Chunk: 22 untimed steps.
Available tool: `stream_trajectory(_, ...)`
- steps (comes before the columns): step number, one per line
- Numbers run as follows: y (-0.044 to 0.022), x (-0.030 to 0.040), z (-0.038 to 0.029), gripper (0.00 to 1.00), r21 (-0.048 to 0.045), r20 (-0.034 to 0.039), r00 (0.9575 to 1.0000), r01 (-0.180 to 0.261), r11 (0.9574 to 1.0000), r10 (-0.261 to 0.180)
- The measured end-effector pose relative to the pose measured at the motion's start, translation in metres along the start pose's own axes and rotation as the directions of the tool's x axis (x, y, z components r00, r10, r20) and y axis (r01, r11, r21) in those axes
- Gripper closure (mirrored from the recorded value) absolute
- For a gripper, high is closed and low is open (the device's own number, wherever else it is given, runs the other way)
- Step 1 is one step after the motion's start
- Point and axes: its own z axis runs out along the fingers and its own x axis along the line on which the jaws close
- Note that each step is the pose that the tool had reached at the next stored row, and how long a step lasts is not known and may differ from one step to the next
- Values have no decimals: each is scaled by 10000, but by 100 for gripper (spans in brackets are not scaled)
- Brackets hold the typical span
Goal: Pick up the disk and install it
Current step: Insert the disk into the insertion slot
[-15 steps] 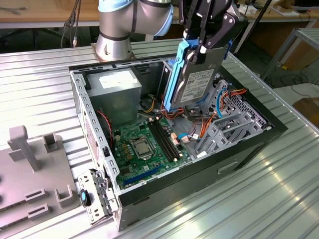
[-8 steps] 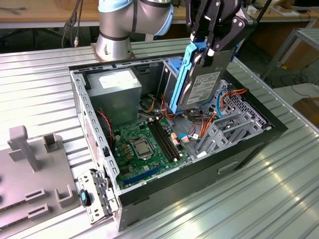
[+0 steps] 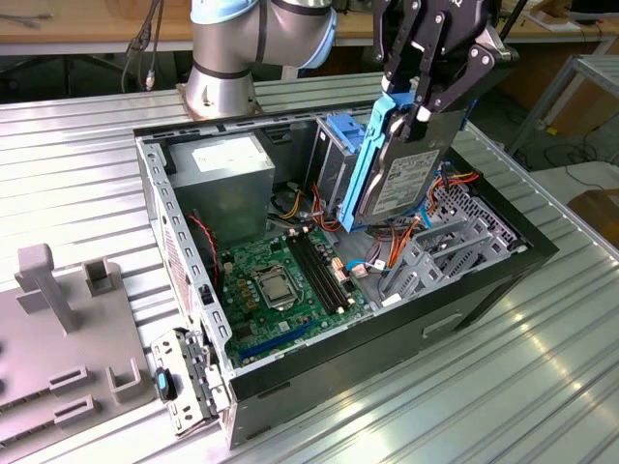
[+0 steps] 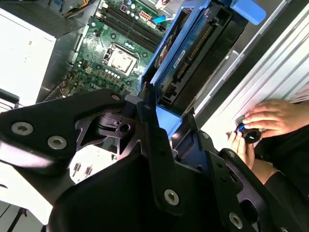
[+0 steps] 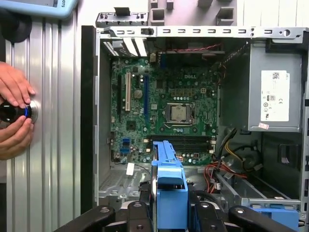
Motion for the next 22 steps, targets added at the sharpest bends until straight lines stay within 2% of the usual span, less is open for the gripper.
stream_trajectory(2, -38, 2, 3, 63, -2, -44, 10000, 0, 10000, 0)
stream_trajectory(6, -199, 5, 19, 63, -2, -118, 9999, 2, 10000, -2)
stream_trajectory(7, -270, 7, 24, 63, -3, -131, 9999, 3, 10000, -3)
stream_trajectory(9, -357, 7, 31, 63, -4, -148, 9999, 2, 10000, -2)
stream_trajectory(11, -525, 10, 42, 63, -4, -174, 9998, 4, 10000, -4)
stream_trajectory(12, -588, 11, 47, 63, -4, -179, 9998, 5, 10000, -5)
stream_trajectory(15, -702, 15, 58, 63, -4, -191, 9998, 4, 10000, -4)
stream_trajectory(18, -765, 36, 64, 63, -4, -209, 9998, 4, 10000, -4)
stream_trajectory(22, -804, 117, 79, 63, -5, -241, 9997, 5, 10000, -5)
